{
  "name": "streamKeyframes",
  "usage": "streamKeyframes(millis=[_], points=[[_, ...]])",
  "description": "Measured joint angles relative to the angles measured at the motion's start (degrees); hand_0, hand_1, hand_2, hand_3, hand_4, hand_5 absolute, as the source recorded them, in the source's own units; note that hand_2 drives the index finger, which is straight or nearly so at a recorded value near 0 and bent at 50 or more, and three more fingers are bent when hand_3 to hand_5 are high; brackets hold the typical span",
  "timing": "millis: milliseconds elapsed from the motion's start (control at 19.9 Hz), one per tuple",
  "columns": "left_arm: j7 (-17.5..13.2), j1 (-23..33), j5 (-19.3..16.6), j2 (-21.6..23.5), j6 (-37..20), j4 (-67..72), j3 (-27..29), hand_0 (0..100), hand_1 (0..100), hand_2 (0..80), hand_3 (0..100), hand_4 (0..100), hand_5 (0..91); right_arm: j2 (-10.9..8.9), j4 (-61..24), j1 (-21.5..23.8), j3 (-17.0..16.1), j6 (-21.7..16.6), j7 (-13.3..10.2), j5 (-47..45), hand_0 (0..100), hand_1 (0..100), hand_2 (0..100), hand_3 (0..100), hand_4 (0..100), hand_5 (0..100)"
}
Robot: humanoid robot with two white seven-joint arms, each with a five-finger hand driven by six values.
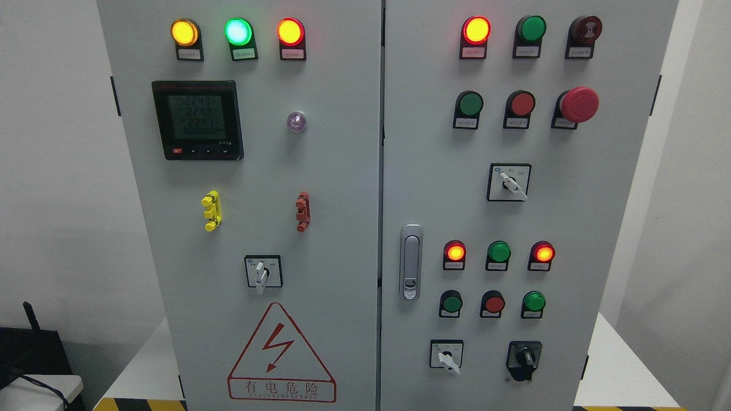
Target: Turn on light switch 1
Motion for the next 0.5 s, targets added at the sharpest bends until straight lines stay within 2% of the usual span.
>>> streamKeyframes(millis=[201, 301, 501], points=[[0.03, 0.48, 0.04, 0.25, -3.29, -7.97, 3.61, 48, 8, 0.1, 22, 27, 0.0, 0.00, 0.00, 0.00, 0.00, 0.00, 0.00, 0.00, 12, 39, 0, 0, 0, 0], [0.04, 0.62, 0.06, 0.61, -4.19, -12.15, 5.07, 48, 7, 4.0, 29, 36, 0.8, 0.00, -0.01, 0.00, 0.00, 0.00, 0.00, 0.00, 12, 39, 0, 0, 0, 0], [0.05, 0.73, 0.33, 1.17, -4.72, -20.96, 7.45, 49, 8, 4.3, 32, 40, 2.8, 0.00, -0.01, 0.00, 0.00, 0.00, -0.01, 0.00, 12, 39, 0, 0, 0, 0]])
